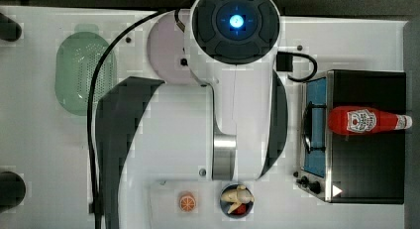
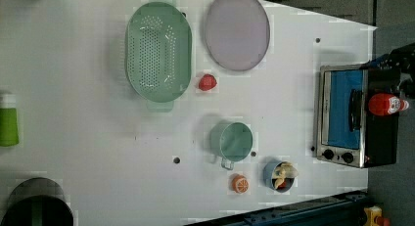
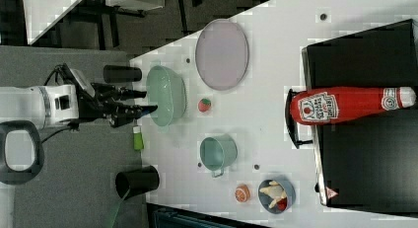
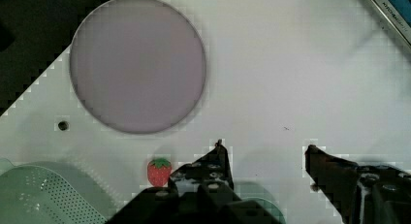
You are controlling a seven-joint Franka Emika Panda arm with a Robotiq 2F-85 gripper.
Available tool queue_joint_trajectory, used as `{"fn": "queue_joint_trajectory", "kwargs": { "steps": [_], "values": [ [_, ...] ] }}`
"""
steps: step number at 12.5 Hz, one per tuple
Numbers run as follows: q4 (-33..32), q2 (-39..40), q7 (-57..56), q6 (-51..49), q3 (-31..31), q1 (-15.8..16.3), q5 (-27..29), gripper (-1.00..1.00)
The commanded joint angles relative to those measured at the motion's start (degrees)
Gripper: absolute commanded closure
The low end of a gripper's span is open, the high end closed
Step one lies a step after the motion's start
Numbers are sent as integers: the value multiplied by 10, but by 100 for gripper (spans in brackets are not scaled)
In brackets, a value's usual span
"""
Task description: Pick Ketchup from oven and place it on table.
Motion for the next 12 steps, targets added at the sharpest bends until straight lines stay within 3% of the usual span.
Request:
{"fn": "queue_joint_trajectory", "kwargs": {
  "steps": [1,3,7,12],
  "values": [
    [-50,-158,27,-85,-28,-16,-11,-58],
    [-50,-158,27,-84,-30,-16,-11,-100],
    [-50,-151,27,-65,-68,-31,-12,-100],
    [-49,-104,27,10,-178,-55,-12,-100]
  ]
}}
